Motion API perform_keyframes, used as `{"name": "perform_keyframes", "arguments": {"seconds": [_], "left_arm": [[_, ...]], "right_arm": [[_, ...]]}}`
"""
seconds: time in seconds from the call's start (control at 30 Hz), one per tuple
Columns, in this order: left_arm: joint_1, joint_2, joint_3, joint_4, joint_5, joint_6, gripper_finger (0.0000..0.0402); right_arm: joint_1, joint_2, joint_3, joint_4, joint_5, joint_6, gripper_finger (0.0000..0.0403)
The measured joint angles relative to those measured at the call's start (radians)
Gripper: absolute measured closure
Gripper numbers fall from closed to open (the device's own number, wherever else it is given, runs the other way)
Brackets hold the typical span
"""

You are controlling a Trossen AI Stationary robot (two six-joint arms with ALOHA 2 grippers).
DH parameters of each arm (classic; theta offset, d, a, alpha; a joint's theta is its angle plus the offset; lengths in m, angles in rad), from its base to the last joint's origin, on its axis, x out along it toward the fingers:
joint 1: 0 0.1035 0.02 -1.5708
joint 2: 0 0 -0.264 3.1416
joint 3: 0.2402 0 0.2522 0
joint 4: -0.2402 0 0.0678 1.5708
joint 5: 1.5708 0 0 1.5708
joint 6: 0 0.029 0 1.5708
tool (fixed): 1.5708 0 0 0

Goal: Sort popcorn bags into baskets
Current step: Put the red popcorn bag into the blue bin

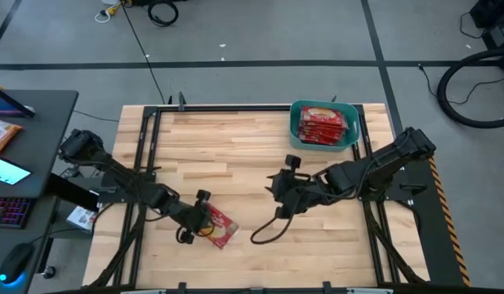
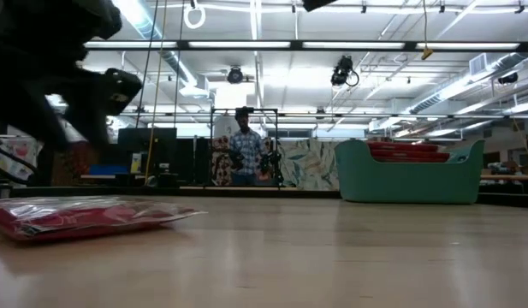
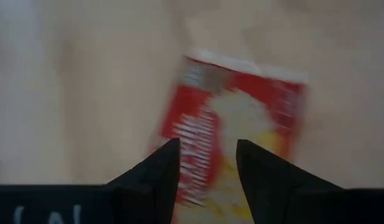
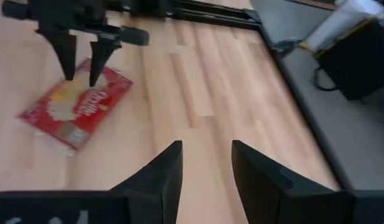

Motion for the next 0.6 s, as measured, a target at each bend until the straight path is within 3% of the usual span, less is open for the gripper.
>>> {"name": "perform_keyframes", "arguments": {"seconds": [0.07,0.17,0.3,0.43,0.6], "left_arm": [[-0.009,0.0,0.015,-0.05,0.065,-0.002,0.024],[-0.044,0.0,0.025,-0.092,0.069,-0.008,0.0238],[-0.103,0.004,0.025,-0.136,0.032,-0.069,0.0217],[-0.155,0.033,0.025,-0.137,-0.041,-0.105,0.017],[-0.21,0.111,0.025,-0.136,-0.158,-0.044,0.0123]], "right_arm": [[0.005,0.017,-0.007,0.032,-0.019,-0.005,0.026],[0.007,0.055,-0.008,0.092,-0.021,-0.03,0.026],[0.008,0.1,-0.008,0.125,-0.021,-0.057,0.026],[0.004,0.125,-0.009,0.121,-0.017,-0.067,0.026],[-0.007,0.134,-0.009,0.138,-0.018,-0.066,0.026]]}}
